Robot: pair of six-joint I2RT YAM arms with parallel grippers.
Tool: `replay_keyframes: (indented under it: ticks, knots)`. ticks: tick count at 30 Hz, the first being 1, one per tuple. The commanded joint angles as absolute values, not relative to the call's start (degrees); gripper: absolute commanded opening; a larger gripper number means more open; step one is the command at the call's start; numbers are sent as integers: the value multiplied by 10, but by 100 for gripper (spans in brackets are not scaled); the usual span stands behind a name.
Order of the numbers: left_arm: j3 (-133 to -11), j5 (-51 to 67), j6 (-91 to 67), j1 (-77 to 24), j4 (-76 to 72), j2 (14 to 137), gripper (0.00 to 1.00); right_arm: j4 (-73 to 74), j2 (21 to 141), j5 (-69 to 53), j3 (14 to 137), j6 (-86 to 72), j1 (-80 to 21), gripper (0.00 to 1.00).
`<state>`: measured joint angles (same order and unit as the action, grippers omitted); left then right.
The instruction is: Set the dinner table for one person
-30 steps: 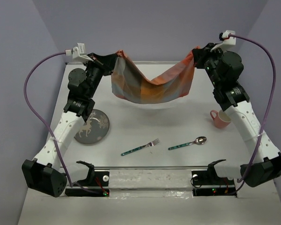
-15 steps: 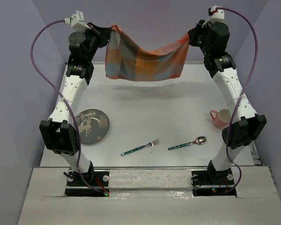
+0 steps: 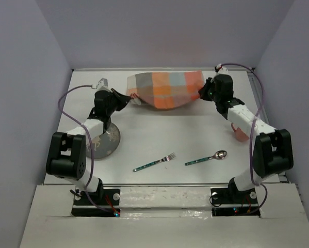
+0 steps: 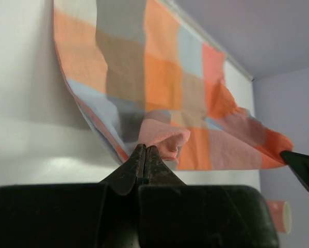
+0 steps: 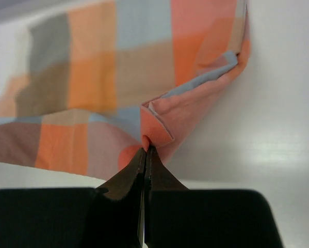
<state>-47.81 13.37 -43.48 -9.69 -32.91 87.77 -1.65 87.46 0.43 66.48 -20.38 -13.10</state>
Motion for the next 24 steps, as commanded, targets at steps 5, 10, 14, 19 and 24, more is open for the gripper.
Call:
replay_keyframes:
  ticks: [5,10,14,19,24]
  knots:
    - [-349,179,-458,-97,-549,909,0,-66,904,-3,556,-247,-126,0]
    - [-288,169,-446,-97,-553,875,0,-67,868,19,491,-266,-126,0]
    - [-244,172,-453,-97,-582,846,0,-71,840,4,443,-289,-126,0]
    - [-214,159,-436,-96,-562,810,0,-72,793,6,391,-301,-126,0]
    - [-175,149,-461,-96,-550,764,21,-74,752,8,351,-316,-126,6]
